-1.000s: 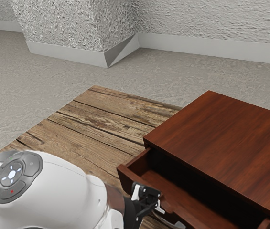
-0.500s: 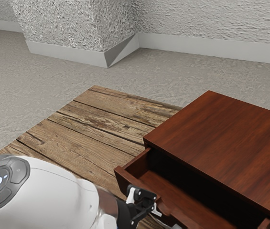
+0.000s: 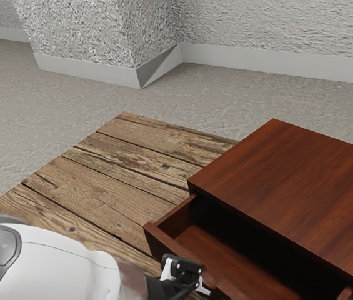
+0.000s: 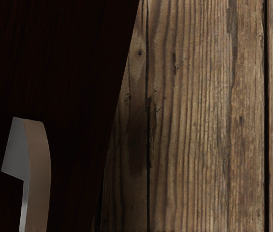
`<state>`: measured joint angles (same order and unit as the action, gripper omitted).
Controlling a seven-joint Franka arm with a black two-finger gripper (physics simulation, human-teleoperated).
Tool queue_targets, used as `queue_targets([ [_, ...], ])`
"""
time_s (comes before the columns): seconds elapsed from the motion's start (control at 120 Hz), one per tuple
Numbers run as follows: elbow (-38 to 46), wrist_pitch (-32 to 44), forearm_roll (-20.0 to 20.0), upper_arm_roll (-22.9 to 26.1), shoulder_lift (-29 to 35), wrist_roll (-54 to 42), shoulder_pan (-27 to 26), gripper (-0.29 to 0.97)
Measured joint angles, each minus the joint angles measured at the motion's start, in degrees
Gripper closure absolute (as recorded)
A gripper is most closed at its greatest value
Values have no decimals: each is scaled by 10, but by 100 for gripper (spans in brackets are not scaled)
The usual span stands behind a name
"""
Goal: Pull the drawer handle with one arm to open the drawer
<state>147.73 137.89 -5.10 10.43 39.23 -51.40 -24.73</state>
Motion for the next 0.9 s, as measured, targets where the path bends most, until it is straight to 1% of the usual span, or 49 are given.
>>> queue_targets([
  [0.125,8,-1,3,2,10,3,1,1],
  [0.2,15,-1,10,14,15,4,9,-1],
  [0.367,20,-6,21,21,27,6,12,1],
  [0.533,37,-11,27,22,45,9,12,0],
  [0.9,55,-29,61,49,83,14,13,0],
])
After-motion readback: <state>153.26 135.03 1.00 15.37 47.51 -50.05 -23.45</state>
